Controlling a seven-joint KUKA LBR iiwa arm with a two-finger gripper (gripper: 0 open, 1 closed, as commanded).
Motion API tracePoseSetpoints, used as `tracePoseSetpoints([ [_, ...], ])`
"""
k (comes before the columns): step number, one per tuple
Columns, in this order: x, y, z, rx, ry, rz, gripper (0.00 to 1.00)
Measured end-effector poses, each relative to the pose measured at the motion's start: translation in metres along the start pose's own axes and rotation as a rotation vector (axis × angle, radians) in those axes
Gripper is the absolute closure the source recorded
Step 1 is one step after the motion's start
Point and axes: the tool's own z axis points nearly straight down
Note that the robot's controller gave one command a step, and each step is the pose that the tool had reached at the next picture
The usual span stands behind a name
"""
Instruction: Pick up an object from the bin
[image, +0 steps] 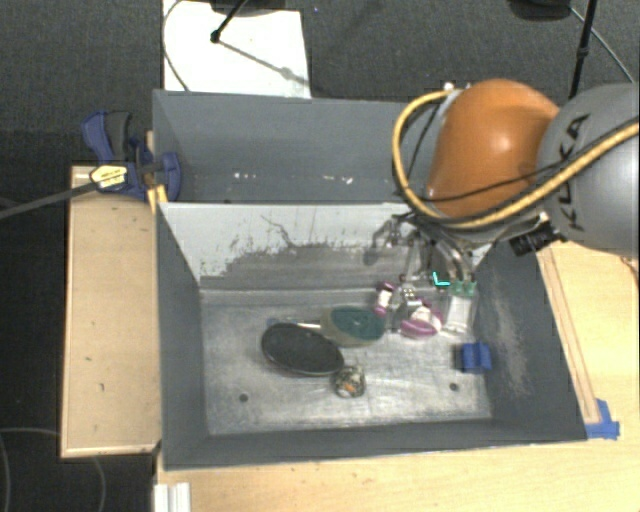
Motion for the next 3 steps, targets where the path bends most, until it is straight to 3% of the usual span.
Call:
tracePoseSetpoints([
  [1, 0.011, -0.025, 0.156, 0.000, -0.013, -0.126, 0.00],
  [2, 0.008, -0.025, 0.151, 0.000, -0.021, -0.123, 1.00],
  [3, 0.041, -0.004, 0.151, 0.001, -0.022, -0.076, 1.00],
])
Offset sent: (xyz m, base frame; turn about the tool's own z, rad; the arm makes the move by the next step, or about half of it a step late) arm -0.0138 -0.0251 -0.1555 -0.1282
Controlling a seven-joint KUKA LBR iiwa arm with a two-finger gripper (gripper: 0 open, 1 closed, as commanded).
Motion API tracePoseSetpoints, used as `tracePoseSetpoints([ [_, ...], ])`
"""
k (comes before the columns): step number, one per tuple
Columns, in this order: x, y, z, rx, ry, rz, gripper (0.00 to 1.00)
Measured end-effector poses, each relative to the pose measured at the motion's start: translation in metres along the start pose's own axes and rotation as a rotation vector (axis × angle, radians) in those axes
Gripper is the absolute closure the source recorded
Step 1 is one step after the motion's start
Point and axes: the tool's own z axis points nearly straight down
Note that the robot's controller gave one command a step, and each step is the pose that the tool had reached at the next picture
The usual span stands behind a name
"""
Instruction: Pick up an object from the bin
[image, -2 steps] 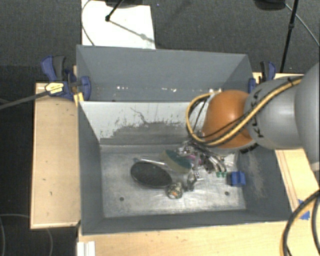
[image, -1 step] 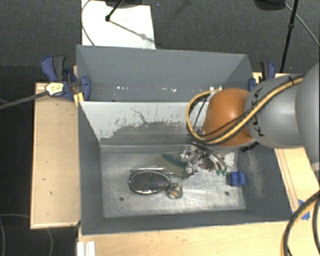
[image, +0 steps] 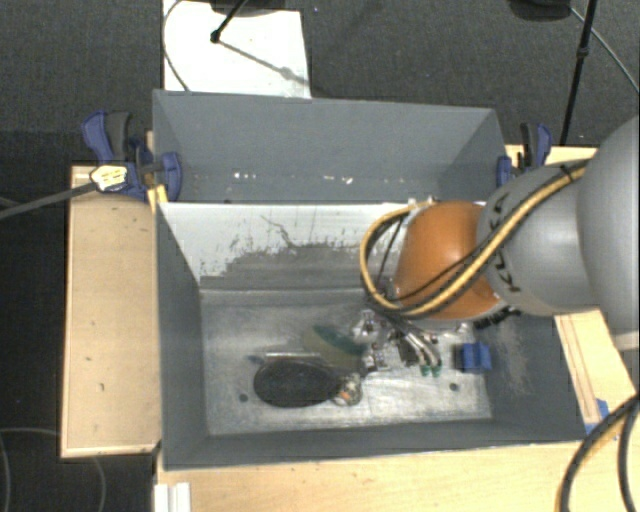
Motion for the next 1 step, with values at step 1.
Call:
tracePoseSetpoints([
  [1, -0.0194, 0.0196, -0.1590, -0.002, 0.007, -0.208, 1.00],
])
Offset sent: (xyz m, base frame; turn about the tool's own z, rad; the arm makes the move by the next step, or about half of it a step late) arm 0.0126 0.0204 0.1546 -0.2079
